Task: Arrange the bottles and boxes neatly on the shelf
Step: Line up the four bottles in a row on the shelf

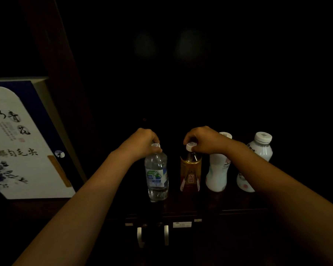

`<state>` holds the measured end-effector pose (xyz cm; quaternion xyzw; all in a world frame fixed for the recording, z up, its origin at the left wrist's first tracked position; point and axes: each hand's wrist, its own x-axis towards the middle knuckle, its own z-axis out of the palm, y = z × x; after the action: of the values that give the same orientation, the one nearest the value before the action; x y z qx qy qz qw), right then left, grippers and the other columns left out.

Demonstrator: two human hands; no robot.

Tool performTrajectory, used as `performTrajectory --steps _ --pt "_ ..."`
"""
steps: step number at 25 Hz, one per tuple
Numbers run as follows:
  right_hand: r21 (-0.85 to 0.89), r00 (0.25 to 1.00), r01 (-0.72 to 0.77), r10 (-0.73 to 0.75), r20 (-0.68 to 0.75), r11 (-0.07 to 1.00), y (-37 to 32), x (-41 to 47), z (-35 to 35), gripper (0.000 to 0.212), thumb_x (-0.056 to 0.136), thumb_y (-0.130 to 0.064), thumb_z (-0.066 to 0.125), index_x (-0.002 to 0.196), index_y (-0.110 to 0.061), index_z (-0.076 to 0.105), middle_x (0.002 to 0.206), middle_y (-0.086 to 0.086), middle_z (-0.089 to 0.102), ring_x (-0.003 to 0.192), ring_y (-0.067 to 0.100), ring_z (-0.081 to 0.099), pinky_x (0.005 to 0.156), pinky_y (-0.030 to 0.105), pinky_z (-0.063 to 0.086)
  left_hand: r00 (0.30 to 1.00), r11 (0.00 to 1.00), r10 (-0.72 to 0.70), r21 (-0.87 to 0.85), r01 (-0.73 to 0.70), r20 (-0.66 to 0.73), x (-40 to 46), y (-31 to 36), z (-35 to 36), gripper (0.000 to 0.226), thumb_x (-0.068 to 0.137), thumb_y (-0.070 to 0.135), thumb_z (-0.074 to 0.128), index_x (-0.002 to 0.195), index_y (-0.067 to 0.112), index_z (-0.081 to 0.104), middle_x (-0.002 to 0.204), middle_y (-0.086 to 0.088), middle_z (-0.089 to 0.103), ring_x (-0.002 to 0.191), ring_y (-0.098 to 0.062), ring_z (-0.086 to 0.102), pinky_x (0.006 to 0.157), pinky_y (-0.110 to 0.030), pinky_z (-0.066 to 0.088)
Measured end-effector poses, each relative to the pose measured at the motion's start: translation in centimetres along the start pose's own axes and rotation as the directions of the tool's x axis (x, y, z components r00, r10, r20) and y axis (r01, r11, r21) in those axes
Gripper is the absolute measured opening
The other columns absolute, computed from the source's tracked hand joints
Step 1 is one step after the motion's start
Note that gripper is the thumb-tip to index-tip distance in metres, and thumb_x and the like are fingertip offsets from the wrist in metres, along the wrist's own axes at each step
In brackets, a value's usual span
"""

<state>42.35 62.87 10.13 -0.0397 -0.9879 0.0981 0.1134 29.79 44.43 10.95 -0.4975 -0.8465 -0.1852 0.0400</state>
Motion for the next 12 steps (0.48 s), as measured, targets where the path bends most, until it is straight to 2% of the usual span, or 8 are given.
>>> performTrajectory --steps 2,4,5,7,8,10,12 --pt "0.003 0.999 -0.03 0.03 -0.031 1.0 0.0 0.1 0.1 0.03 0.081 -0.009 0.064 0.111 -0.007 0.061 0.117 0.011 0.063 0.106 0.023 0.058 0.081 0.021 0.04 0.994 0.991 -0.081 0.099 0.087 -0.068 0.1 0.4 0.2 0.027 0.079 0.028 0.068 0.084 0.001 0.068 0.09 -0.018 0.069 0.082 -0.027 0.063 0.069 -0.035 0.049" --pt "0.009 0.996 -0.065 0.066 -0.053 0.998 0.0 0.1 0.3 0.033 0.081 -0.011 0.064 0.114 -0.007 0.06 0.119 0.012 0.062 0.106 0.024 0.058 0.079 0.022 0.04 0.99 0.987 -0.101 0.112 0.112 -0.099 0.1 0.2 0.3 0.03 0.08 0.03 0.067 0.088 0.001 0.066 0.094 -0.019 0.068 0.086 -0.029 0.062 0.069 -0.034 0.048" --pt "0.003 0.996 -0.071 0.071 -0.053 0.997 0.1 0.1 0.4 0.032 0.081 -0.011 0.064 0.113 -0.007 0.06 0.118 0.013 0.062 0.105 0.024 0.058 0.078 0.022 0.04 0.996 0.995 -0.069 0.066 0.073 -0.057 0.0 0.0 0.3 0.031 0.081 0.028 0.065 0.099 0.002 0.065 0.105 -0.018 0.067 0.096 -0.028 0.061 0.076 -0.033 0.048" --pt "-0.015 0.997 -0.066 0.065 -0.045 0.998 0.2 0.0 0.4 0.03 0.082 -0.012 0.064 0.111 -0.006 0.061 0.117 0.013 0.063 0.103 0.024 0.058 0.078 0.022 0.039 0.992 0.999 0.048 -0.009 -0.047 0.112 -0.3 -0.7 -0.3 0.04 0.084 0.017 0.061 0.123 0.008 0.056 0.129 -0.011 0.058 0.117 -0.023 0.054 0.093 -0.028 0.043" --pt "-0.014 0.997 -0.062 0.061 -0.043 0.998 0.2 0.0 0.4 0.029 0.082 -0.012 0.063 0.11 -0.006 0.062 0.117 0.012 0.063 0.103 0.024 0.059 0.078 0.021 0.039 0.982 0.996 0.09 -0.032 -0.086 0.167 -0.5 -1.0 -0.7 0.043 0.084 0.011 0.061 0.126 0.01 0.053 0.133 -0.009 0.056 0.121 -0.021 0.052 0.096 -0.025 0.04" --pt "-0.008 0.997 -0.06 0.059 -0.04 0.998 0.1 0.1 0.3 0.028 0.082 -0.011 0.063 0.109 -0.006 0.062 0.116 0.012 0.064 0.103 0.023 0.059 0.077 0.021 0.039 0.981 0.994 0.107 -0.051 -0.1 0.163 -0.5 -1.4 -1.0 0.042 0.081 0.008 0.064 0.122 0.009 0.057 0.13 -0.008 0.059 0.118 -0.019 0.054 0.096 -0.025 0.042" --pt "-0.009 0.997 -0.067 0.067 -0.05 0.998 -0.1 0.0 0.3 0.029 0.082 -0.012 0.063 0.11 -0.006 0.062 0.117 0.012 0.064 0.103 0.024 0.059 0.078 0.021 0.039 0.991 0.995 0.085 -0.054 -0.08 0.1 -0.3 -1.1 -0.8 0.032 0.079 0.012 0.068 0.111 0.008 0.065 0.117 -0.009 0.067 0.106 -0.018 0.061 0.086 -0.024 0.045"
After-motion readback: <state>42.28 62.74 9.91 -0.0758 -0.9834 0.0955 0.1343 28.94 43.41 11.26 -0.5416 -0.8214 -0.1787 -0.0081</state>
